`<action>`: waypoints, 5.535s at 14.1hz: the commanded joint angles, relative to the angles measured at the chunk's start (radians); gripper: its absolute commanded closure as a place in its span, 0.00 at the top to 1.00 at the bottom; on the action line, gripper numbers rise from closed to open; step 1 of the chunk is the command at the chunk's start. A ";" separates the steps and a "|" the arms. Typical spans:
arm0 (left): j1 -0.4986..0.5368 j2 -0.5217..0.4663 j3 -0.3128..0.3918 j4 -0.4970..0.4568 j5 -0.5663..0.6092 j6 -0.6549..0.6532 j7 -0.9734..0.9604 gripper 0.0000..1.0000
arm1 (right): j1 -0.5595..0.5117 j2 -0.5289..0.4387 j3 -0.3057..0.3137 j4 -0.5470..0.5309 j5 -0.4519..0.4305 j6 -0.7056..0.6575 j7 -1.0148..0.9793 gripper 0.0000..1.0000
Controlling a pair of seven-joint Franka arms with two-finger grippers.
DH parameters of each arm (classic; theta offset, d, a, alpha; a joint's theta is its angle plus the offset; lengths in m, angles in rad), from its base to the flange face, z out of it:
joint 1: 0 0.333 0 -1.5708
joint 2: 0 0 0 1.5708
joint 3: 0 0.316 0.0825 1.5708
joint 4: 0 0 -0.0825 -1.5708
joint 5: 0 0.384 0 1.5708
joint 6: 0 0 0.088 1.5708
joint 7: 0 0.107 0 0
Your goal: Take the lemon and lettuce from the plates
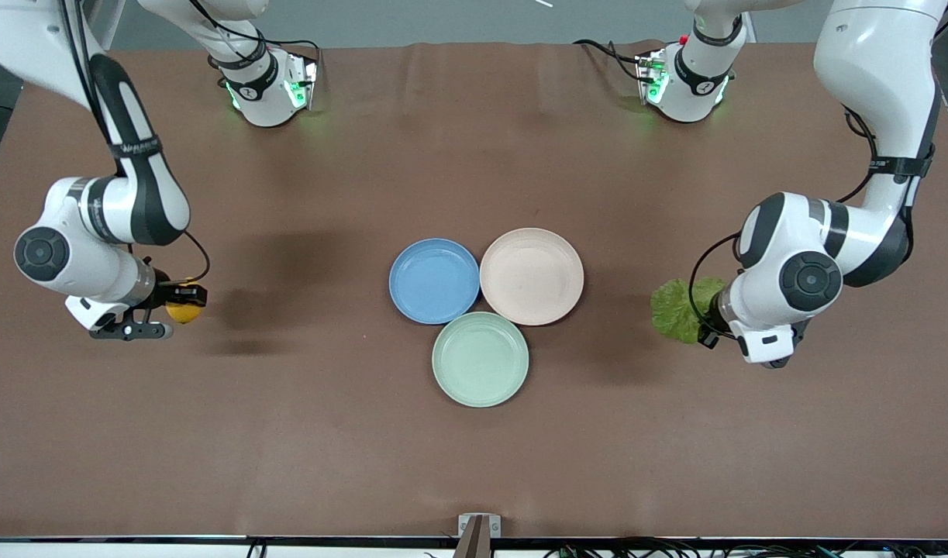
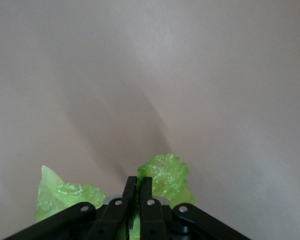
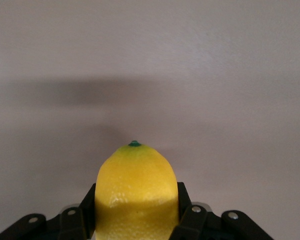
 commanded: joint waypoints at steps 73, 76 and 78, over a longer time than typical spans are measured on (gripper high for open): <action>-0.075 -0.567 0.182 0.195 -0.258 -0.542 1.191 1.00 | 0.081 -0.366 0.025 0.587 0.083 -0.799 0.074 1.00; -0.076 -0.566 0.177 0.199 -0.258 -0.573 1.200 1.00 | 0.081 -0.366 0.027 0.587 0.083 -0.799 0.074 1.00; -0.070 -0.566 0.185 0.200 -0.258 -0.573 1.201 1.00 | 0.081 -0.366 0.025 0.587 0.083 -0.798 0.074 1.00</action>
